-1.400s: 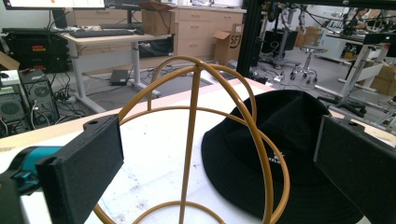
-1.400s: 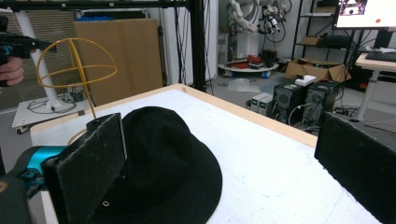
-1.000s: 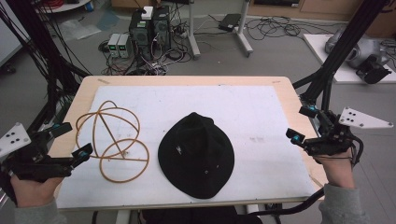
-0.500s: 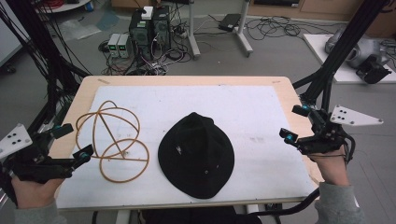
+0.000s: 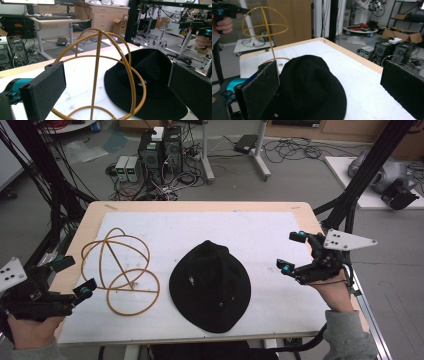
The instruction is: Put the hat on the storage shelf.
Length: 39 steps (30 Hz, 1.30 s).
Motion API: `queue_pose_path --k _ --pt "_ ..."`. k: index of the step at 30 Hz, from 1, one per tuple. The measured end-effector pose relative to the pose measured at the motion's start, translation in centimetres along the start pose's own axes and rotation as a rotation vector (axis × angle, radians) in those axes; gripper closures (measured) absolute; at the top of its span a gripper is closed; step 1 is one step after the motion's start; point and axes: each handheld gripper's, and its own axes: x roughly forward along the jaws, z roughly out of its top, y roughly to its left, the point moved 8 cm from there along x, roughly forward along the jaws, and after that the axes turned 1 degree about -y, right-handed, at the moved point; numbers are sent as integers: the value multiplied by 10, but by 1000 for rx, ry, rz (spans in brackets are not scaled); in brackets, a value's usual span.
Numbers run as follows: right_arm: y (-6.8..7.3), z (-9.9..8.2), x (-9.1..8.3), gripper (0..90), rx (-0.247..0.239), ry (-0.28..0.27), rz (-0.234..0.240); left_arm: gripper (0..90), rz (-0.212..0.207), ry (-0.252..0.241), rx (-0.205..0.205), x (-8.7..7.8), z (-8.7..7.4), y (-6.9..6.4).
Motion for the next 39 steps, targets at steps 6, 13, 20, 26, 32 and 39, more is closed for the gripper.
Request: queue_pose_path --k 6,13,20,26,32,39 --pt "13 0 33 12 -47 47 54 17 -15 -3 -8 1 0 -3" --pt "24 8 59 12 -60 52 103 17 -12 0 -4 1 -1 -2" --pt "32 13 80 12 -59 59 144 17 -5 6 0 -1 -2 -2" --pt "37 14 97 12 -56 60 176 17 8 8 -1 -6 -4 -2" --pt "42 17 110 12 -54 58 204 17 14 9 -2 -9 -4 -3" --pt "50 17 126 12 -61 70 231 17 21 11 1 -14 -5 -4"
